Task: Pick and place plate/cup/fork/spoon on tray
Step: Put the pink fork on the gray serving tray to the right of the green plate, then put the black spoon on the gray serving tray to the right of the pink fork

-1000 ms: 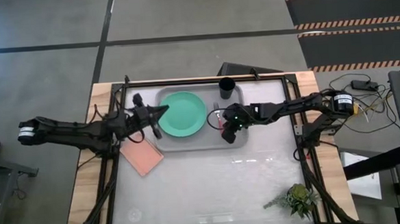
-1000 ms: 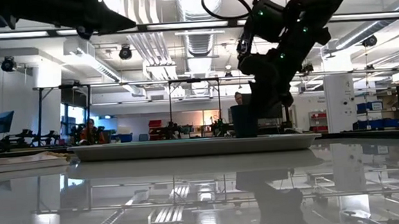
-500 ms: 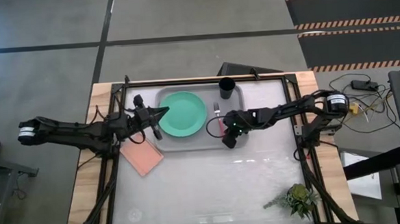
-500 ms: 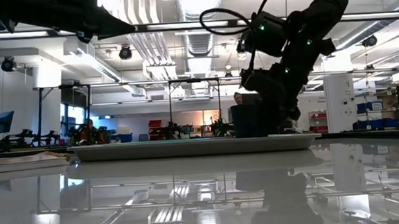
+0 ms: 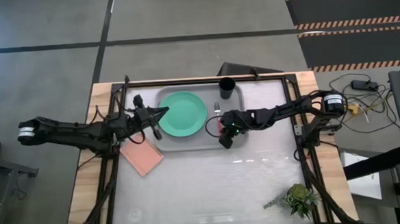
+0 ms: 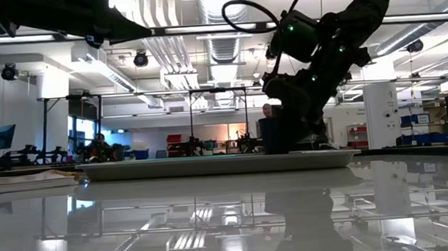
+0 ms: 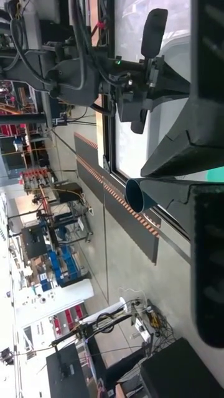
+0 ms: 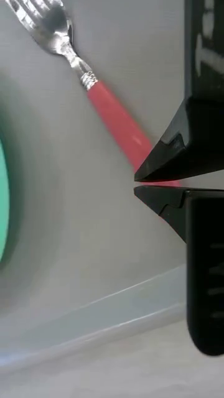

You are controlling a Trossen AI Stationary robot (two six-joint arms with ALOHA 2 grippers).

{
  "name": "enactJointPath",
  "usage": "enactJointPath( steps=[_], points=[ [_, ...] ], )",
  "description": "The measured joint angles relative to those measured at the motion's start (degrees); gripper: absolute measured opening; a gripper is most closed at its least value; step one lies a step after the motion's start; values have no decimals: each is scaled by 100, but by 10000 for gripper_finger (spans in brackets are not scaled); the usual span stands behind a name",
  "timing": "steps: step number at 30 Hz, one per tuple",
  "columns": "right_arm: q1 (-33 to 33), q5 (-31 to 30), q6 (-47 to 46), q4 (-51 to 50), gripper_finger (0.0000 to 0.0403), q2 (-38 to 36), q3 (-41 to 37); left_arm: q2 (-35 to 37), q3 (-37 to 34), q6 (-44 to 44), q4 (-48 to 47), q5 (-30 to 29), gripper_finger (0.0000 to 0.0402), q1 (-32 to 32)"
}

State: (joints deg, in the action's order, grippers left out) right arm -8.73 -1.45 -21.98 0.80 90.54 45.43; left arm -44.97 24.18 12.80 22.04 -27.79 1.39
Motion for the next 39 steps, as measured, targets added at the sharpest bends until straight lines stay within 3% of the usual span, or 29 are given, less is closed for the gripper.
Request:
enactJointPath(
  steps=[16, 30, 35, 39],
  points=[
    [-31, -315, 99, -349, 13, -79, -20, -20, -13, -2, -2, 0, 0, 0],
    [54, -264, 515, 417, 13, 244, 17, -22, -14, -216, -112, -223, 0, -2],
    [87, -264, 910, 425, 13, -237, 55, -26, 386, -1139, -2009, -1239, 0, 27],
    [98, -264, 1348, 406, 13, -678, 55, -177, 1040, -2066, -4022, -1307, 0, 219]
  ],
)
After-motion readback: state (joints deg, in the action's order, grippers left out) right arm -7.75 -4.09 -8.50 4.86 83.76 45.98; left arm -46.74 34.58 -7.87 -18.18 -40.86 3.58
